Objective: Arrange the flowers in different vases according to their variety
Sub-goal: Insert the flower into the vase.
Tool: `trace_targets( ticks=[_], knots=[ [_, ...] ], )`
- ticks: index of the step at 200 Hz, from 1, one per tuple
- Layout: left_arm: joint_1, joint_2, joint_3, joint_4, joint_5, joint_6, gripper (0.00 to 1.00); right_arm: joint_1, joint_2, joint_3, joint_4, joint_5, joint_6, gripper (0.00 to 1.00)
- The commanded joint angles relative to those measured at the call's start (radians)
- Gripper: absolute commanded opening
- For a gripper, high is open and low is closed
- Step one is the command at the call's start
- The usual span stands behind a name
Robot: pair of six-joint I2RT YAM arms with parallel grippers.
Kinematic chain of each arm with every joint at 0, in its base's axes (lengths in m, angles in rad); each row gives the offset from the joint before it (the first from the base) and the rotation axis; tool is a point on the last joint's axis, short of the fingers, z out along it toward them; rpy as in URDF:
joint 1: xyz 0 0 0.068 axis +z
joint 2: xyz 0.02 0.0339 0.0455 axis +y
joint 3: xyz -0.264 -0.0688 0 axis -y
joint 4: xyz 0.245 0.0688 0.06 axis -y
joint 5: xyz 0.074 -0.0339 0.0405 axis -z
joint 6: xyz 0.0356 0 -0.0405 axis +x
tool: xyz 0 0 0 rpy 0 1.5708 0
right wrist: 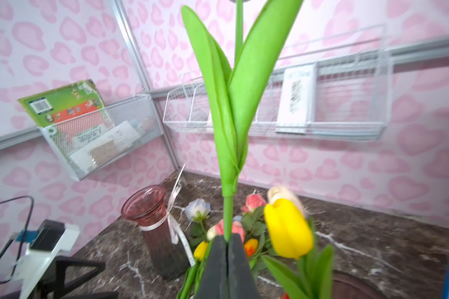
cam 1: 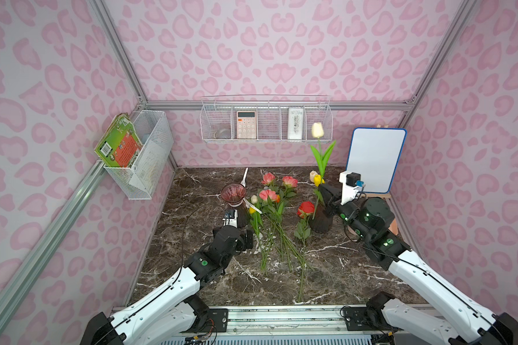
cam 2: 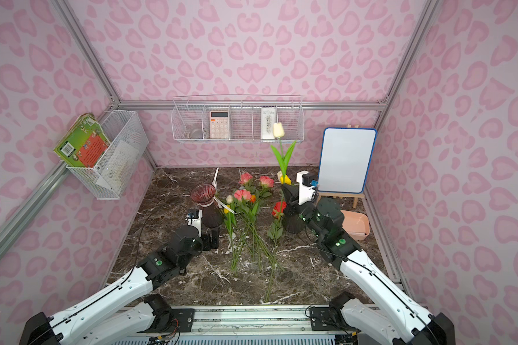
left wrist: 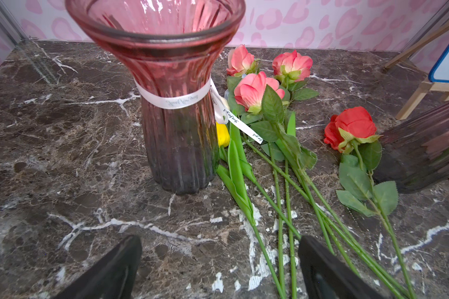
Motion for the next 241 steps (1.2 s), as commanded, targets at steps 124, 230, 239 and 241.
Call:
trace_targets(
  ticks=[124,230,239,241],
  knots=[
    [0.000,0.000,-0.003,0.030,0.012,0.013,0.99,-0.258,0.128,-0.067,0.316,-0.095,-0.160,0.00],
    [0.000,0.025,-0.007,0.042,0.008,-0.005,0.98,-0.131,0.025,-0.186,0.131,0.034,-0.102,0.49],
    [0.001,0.030,-0.003,0.038,0.008,-0.005,0.98,-0.130,0.007,-0.167,0.073,0.033,-0.089,0.53],
    [0.000,0.030,-0.003,0.038,0.008,-0.005,0.99,-0.130,0.002,-0.163,0.061,0.031,-0.086,0.53]
  ],
)
